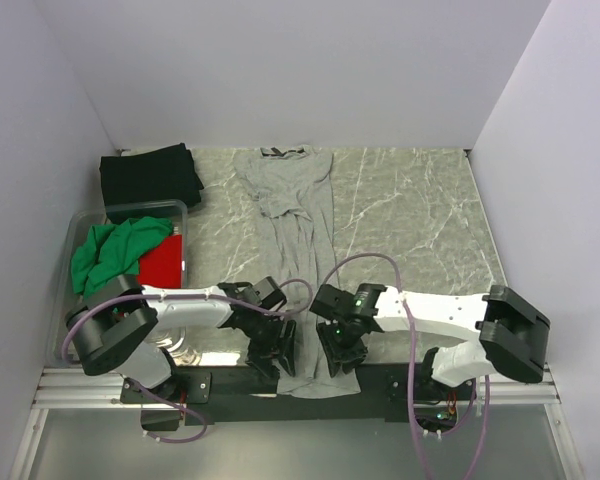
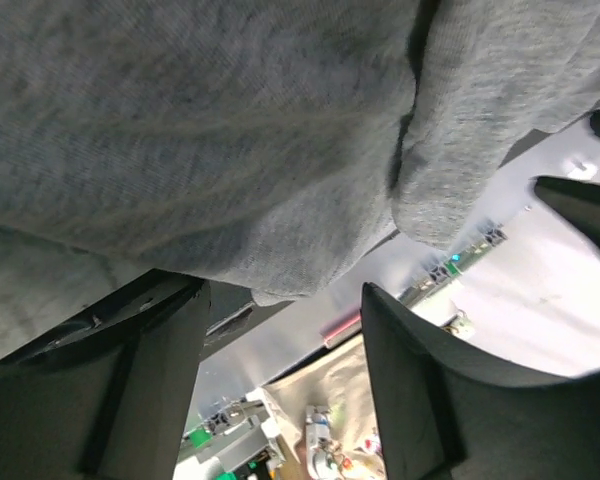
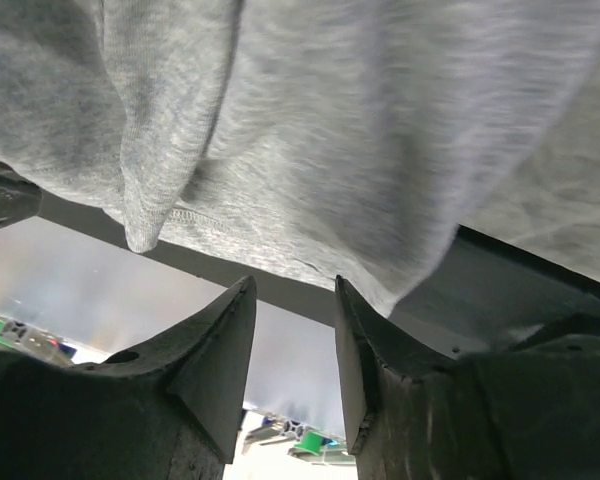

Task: Fold and stack the t-shirts
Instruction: Fold the tshirt

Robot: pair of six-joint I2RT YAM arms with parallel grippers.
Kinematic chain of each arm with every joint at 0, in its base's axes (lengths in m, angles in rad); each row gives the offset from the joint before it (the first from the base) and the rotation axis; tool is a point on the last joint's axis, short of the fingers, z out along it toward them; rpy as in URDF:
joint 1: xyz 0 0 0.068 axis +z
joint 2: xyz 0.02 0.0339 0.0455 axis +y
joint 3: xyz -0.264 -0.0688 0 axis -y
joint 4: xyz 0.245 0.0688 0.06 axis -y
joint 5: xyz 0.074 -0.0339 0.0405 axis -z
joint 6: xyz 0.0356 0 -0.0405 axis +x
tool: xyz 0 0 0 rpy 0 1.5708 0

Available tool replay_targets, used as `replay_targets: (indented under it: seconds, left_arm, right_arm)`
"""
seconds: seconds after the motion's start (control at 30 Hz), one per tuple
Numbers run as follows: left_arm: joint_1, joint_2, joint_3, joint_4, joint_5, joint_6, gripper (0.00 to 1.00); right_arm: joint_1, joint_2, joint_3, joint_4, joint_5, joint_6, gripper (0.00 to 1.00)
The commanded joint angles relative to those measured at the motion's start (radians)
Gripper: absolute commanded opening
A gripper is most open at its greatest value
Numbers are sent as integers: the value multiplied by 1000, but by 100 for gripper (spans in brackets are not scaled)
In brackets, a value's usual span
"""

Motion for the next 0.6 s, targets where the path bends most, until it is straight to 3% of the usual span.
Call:
replay_targets:
  seconds: [0.0, 0.37, 0.57]
  left_arm:
    - [-2, 10, -35, 74, 34, -29, 67]
    - [-32, 92, -78, 159, 44, -64, 50]
    - [-64, 122, -72, 159, 19, -67, 38]
  right_arm:
    - [43, 27, 1, 48, 16, 16, 45]
    - [92, 84, -64, 97, 79, 73, 46]
    - [104, 107, -90, 106, 102, 98, 33]
